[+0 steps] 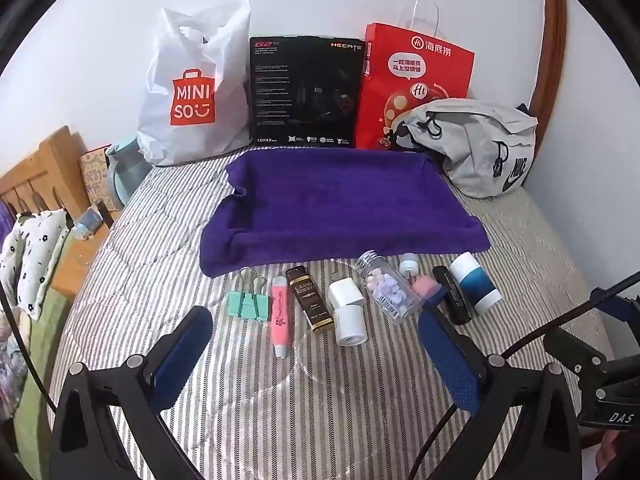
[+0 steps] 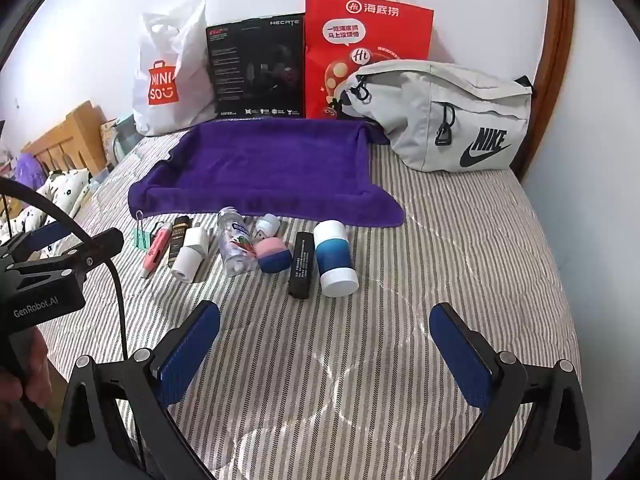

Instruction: Organize rigid objects

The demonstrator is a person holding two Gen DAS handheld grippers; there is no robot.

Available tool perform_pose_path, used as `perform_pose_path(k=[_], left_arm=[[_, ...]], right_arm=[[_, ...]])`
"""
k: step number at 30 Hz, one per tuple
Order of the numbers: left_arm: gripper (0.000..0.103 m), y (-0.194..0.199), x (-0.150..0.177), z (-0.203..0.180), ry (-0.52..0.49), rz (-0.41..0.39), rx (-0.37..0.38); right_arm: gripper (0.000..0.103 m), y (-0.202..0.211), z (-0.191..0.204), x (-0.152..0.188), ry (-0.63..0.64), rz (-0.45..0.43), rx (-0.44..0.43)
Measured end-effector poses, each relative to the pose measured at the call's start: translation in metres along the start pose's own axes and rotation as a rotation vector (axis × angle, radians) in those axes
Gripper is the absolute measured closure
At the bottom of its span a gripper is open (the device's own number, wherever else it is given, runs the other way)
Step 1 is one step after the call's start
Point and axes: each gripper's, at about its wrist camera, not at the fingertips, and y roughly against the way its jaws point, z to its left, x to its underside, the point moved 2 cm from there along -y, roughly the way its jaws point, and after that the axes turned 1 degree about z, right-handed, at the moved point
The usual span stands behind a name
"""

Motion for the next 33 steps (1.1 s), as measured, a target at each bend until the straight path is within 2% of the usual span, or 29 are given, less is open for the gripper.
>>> perform_pose_path(k=[3,7,10,14,33], left_arm=[[0.000,0.0004,0.0011,-0.0031,-0.025,-0.002,-0.019],[0.000,0.0016,0.0035,0.0001,0.003,-0.001,0.006],[0.000,0.0011,0.0033,0.0032,0.026,0.001,0.022],[0.000,-0.0027,0.0049,0.0041,0.021,0.012,0.006],[0.000,0.0004,0.0071,0.0051,0.013,0.019,-0.021]], right_arm=[[0.000,0.0008,-0.0006,0.0029,-0.006,-0.005,-0.007],[0.000,0.0000,-0.0043,-0.0011,-0.010,0.011,-0.008],[0.000,0.0013,-0.0050,0.0011,-0.025,0.011,-0.045],[0.000,0.0026,-0.0037,0.0003,-0.016,0.003,-0.023],[0.000,0.0082,-0.0045,-0.0007,-0.013,-0.009,-0.021]])
